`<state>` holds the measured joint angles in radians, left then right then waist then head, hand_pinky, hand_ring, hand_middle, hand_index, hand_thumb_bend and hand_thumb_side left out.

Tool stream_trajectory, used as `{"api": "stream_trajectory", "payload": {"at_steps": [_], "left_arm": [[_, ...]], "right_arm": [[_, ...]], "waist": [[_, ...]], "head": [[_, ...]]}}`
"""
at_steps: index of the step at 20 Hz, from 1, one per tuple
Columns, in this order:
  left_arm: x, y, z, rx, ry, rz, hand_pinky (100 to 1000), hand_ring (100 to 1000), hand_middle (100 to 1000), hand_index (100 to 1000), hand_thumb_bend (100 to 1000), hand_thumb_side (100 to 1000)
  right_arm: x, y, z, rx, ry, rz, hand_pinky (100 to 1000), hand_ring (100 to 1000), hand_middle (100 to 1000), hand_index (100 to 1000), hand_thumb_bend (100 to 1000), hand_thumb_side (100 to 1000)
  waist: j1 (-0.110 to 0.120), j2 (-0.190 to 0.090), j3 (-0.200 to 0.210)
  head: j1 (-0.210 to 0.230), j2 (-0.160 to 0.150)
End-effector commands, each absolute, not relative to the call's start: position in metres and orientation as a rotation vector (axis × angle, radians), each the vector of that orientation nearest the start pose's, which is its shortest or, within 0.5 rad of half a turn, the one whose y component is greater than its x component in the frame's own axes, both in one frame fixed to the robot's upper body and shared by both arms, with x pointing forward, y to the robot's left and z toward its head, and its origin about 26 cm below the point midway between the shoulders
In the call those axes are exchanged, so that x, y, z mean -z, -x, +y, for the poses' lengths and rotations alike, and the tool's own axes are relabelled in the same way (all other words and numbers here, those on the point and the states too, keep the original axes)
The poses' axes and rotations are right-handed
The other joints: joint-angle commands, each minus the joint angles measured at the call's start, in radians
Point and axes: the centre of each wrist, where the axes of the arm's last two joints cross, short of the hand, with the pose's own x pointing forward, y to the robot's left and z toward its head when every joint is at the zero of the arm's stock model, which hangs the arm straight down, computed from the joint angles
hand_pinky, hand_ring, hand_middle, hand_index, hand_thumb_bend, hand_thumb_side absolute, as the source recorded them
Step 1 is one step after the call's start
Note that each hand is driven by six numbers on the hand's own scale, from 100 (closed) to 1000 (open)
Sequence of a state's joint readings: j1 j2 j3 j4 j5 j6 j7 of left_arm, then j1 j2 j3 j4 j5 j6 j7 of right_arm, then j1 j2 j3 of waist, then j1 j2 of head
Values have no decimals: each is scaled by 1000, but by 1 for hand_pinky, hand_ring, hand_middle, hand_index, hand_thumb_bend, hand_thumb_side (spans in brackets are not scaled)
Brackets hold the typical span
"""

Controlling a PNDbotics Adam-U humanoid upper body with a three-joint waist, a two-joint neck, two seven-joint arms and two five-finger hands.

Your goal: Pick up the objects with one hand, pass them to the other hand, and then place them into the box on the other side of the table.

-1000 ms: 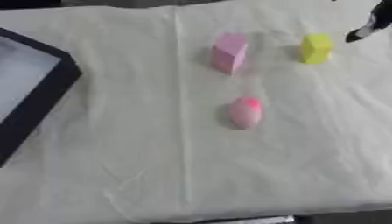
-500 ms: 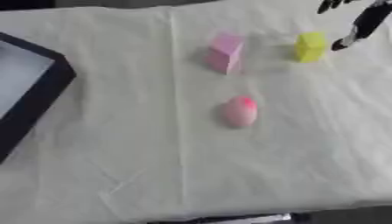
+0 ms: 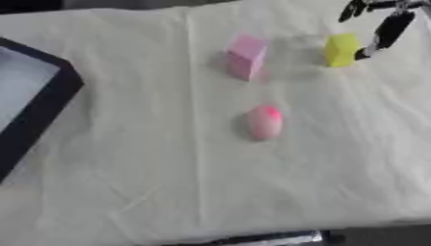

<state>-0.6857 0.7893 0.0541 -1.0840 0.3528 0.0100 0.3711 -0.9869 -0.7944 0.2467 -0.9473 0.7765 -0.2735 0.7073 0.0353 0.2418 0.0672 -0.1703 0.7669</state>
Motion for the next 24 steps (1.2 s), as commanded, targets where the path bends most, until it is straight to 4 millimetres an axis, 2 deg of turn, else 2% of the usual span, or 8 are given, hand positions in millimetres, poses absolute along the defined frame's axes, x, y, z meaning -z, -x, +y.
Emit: {"api": "stream_trajectory", "payload": {"at_steps": [1,17,21,24], "left_arm": [[-243,-399,454,-230,-711,-1889,749,667,756,793,552,714],[-238,-401,450,-221,-680,-1891,758,675,764,795,523,729],[-237,-401,449,-221,-676,-1889,759,676,765,795,519,731],[-236,-401,449,-222,-673,-1888,759,677,765,795,518,732]], "right_arm": [[-293,-451,-392,-1668,979,-996,898,884,834,852,537,167],[-279,-458,-402,-1607,1027,-950,892,862,821,841,501,127],[-276,-459,-401,-1603,1024,-958,889,845,792,816,491,112],[-274,-459,-401,-1596,1019,-963,885,822,737,767,475,100]], "waist": [[15,-8,5],[30,11,22],[33,14,24],[35,15,25]], "head": [[-12,-14],[-42,-23],[-45,-21],[-46,-19]]}}
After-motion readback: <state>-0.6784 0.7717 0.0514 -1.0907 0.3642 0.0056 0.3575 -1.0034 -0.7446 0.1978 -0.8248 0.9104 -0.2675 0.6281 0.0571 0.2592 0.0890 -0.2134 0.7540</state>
